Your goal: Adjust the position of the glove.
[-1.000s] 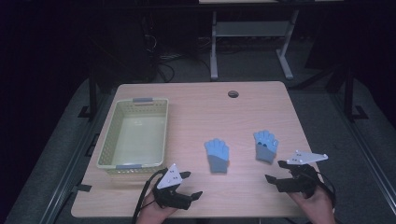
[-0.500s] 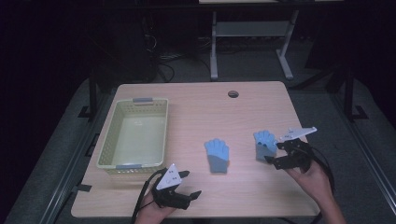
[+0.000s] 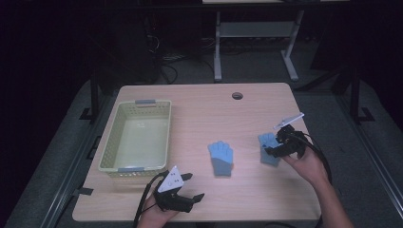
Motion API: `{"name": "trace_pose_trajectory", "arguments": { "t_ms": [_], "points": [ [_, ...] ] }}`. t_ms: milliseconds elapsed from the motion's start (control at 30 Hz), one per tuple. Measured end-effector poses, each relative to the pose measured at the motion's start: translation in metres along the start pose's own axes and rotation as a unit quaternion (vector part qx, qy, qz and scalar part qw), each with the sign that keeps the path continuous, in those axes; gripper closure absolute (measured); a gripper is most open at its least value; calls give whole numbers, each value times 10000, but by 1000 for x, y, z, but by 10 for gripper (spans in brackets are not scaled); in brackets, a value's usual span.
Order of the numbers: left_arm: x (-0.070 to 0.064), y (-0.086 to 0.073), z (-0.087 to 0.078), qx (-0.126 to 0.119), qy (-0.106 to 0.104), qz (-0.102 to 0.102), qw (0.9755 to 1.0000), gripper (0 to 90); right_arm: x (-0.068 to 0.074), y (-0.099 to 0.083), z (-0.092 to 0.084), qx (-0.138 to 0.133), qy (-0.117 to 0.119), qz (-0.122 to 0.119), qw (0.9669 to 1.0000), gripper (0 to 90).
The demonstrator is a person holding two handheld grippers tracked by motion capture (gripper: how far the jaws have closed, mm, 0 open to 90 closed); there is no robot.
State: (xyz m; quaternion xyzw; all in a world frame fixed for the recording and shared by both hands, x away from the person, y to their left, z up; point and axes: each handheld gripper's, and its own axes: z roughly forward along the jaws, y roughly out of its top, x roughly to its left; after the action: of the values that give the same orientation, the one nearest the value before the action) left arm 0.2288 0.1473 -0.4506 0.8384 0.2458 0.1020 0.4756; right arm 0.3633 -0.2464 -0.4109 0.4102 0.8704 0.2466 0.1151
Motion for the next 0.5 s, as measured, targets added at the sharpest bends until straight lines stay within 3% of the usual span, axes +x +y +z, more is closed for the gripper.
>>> {"name": "trace_pose_trajectory", "arguments": {
  "t_ms": [67,500],
  "points": [
    [-1,0,1,34,-18,10,10000,219,-6,2,9,122,-24,121,9998,352],
    [1,-1,2,43,-23,-54,10000,220,-11,7,33,510,15,293,9983,480]
  ]
}}
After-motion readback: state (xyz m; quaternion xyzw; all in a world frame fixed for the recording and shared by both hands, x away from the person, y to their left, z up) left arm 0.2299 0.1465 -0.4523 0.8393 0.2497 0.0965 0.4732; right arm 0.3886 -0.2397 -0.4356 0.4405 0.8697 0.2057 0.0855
